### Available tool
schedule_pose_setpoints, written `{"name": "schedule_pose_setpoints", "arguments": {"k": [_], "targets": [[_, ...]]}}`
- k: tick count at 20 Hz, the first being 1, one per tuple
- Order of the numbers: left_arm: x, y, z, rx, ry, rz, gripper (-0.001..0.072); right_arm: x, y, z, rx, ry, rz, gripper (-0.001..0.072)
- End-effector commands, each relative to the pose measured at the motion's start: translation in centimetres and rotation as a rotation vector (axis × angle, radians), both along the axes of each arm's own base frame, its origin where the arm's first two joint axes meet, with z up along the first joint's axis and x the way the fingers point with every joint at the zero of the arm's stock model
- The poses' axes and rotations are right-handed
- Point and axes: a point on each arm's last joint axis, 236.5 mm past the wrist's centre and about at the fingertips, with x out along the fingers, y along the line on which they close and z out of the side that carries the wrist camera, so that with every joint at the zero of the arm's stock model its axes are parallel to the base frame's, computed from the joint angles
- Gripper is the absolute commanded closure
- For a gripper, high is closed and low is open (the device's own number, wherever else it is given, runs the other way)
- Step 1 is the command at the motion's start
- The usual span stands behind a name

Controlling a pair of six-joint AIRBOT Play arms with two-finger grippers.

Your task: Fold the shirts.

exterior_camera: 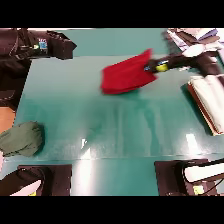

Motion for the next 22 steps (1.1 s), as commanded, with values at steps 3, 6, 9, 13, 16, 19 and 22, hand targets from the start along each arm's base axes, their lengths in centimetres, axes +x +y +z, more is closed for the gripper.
{"name": "schedule_pose_setpoints", "arguments": {"k": [3, 6, 9, 13, 16, 19, 22], "targets": [[-0.4, -1.2, 0.7, -0.033, -0.016, -0.022, 0.0671, -2.4, -22.2, 4.2, -0.091, -0.046, -0.409, 0.0697], [-0.5, -1.2, 0.6, -0.03, -0.011, -0.023, 0.0671, -4.4, -29.5, 4.3, -0.093, -0.049, -0.567, 0.0697], [-0.6, -1.2, 0.5, -0.028, -0.006, -0.024, 0.0672, -4.6, -32.7, 6.0, -0.028, -0.113, -0.666, 0.0698], [-0.7, -1.2, 0.3, -0.039, 0.015, -0.016, 0.0671, -3.1, -33.2, 10.7, -0.047, -0.246, -0.671, 0.0698], [-0.9, -1.1, -0.1, -0.027, 0.032, -0.02, 0.0671, -2.1, -32.3, 16.0, -0.119, -0.354, -0.627, 0.0698], [-1.2, -1.0, -0.7, -0.011, 0.056, -0.025, 0.0671, -2.8, -32.7, 19.0, -0.216, -0.387, -0.619, 0.0698], [-1.5, -1.0, -1.2, 0.002, 0.075, -0.03, 0.0671, -4.5, -33.7, 20.1, -0.243, -0.378, -0.636, 0.0697]]}}
